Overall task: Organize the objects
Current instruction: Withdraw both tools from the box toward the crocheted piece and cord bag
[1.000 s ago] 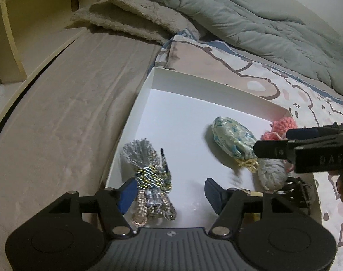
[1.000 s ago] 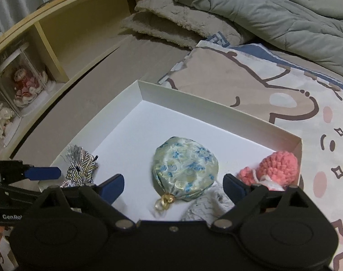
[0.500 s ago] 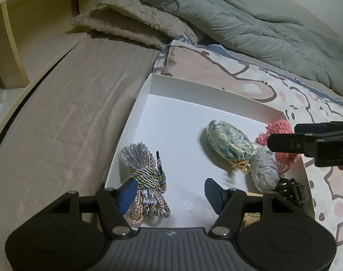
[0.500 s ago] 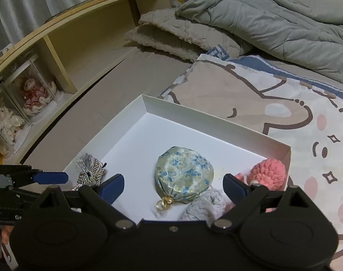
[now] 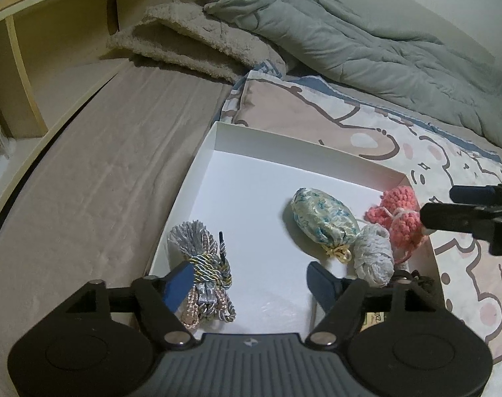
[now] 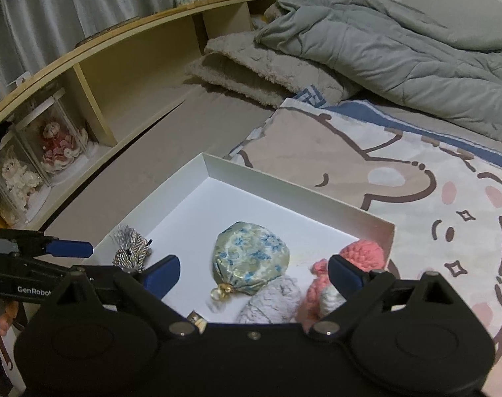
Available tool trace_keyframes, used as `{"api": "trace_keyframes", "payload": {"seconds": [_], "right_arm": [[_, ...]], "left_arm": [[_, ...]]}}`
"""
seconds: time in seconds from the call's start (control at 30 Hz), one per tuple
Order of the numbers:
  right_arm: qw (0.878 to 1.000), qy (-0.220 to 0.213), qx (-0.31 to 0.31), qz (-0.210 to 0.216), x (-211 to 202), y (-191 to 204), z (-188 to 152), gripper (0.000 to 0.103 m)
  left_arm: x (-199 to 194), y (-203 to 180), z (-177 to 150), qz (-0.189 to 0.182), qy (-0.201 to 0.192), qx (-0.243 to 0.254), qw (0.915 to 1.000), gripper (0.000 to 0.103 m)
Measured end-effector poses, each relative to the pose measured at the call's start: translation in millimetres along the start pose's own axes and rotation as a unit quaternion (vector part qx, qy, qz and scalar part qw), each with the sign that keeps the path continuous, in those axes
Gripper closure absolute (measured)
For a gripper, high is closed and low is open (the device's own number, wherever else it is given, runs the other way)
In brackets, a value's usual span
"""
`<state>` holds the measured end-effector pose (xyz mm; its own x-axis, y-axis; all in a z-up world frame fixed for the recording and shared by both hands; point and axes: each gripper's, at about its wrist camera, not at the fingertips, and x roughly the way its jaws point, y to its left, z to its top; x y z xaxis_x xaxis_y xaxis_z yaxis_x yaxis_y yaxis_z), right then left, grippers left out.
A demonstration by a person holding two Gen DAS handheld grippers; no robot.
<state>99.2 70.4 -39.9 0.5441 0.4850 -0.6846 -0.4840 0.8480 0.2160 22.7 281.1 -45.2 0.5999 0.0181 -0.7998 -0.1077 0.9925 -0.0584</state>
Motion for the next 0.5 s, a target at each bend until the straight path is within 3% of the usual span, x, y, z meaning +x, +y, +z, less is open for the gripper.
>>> {"api": "trace_keyframes", "payload": {"seconds": [0.2, 0.5], "right_arm": [[1.000, -0.011, 0.004, 0.001, -11, -8, 0, 0.000], [1.000, -0.021, 0.005, -0.013, -25, -23, -5, 0.000]], "left_arm": [[-4, -9, 3, 0.003, -0.009, 0.000, 1.0000, 0.002], [-3, -27, 8, 0.014, -0.006, 0.013, 0.9998, 0.000]]}}
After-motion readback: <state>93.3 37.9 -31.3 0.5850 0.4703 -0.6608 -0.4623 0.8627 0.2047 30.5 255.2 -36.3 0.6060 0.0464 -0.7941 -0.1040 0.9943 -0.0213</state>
